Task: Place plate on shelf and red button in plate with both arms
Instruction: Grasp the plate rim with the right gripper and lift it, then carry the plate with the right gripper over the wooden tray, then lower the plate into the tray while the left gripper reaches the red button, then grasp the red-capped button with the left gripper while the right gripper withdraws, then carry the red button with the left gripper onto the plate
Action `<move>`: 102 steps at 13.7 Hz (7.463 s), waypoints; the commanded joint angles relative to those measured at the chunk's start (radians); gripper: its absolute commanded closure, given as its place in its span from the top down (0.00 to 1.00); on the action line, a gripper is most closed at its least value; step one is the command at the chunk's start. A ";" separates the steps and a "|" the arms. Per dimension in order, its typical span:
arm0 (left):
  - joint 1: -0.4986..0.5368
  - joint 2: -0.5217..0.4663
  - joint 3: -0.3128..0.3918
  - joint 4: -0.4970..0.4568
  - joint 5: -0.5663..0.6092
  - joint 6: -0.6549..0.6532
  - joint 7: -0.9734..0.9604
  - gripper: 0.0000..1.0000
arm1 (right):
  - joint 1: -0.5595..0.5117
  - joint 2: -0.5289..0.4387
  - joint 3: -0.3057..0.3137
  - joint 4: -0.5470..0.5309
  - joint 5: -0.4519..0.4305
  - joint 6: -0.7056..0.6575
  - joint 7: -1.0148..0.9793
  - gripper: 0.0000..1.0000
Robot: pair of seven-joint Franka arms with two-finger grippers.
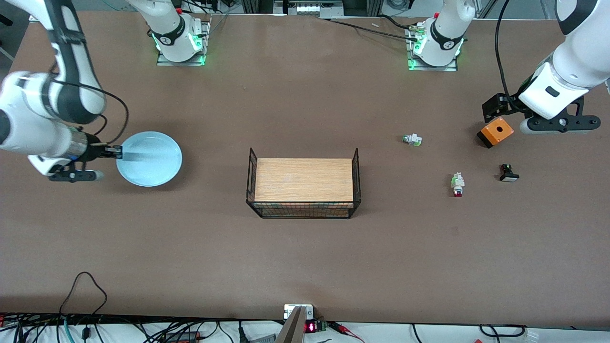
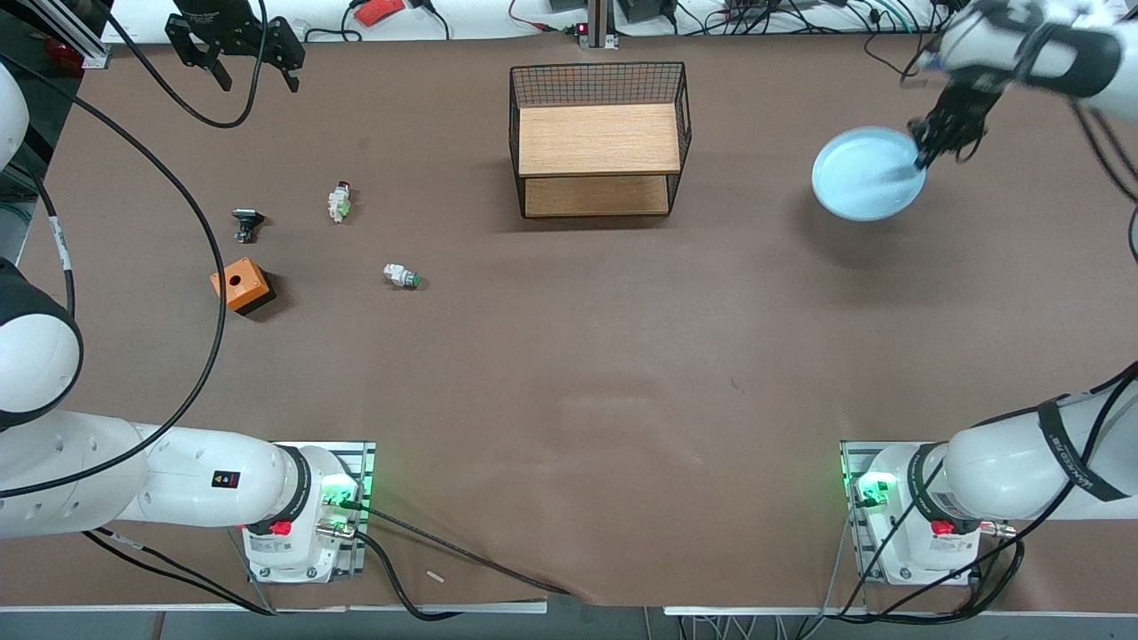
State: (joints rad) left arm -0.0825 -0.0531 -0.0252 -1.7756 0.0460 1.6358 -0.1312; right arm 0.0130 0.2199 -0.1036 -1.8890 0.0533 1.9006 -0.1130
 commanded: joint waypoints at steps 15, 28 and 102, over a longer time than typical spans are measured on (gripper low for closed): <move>-0.002 0.012 0.002 0.024 0.014 -0.019 0.022 1.00 | 0.370 0.039 0.027 0.452 0.306 -0.382 1.116 0.00; 0.006 0.012 0.004 0.024 0.014 -0.019 0.024 1.00 | 0.559 0.190 0.027 0.479 0.361 -0.081 1.441 0.00; -0.250 0.691 -0.366 0.358 -0.255 0.610 -0.031 1.00 | 0.042 -0.206 0.016 0.252 -0.055 -0.281 0.090 1.00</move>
State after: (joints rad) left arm -0.3330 0.6439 -0.3941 -1.4440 -0.2321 2.2587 -0.1684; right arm 0.0551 0.0208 -0.0915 -1.6360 0.0096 1.6200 -0.0255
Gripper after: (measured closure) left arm 0.502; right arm 0.000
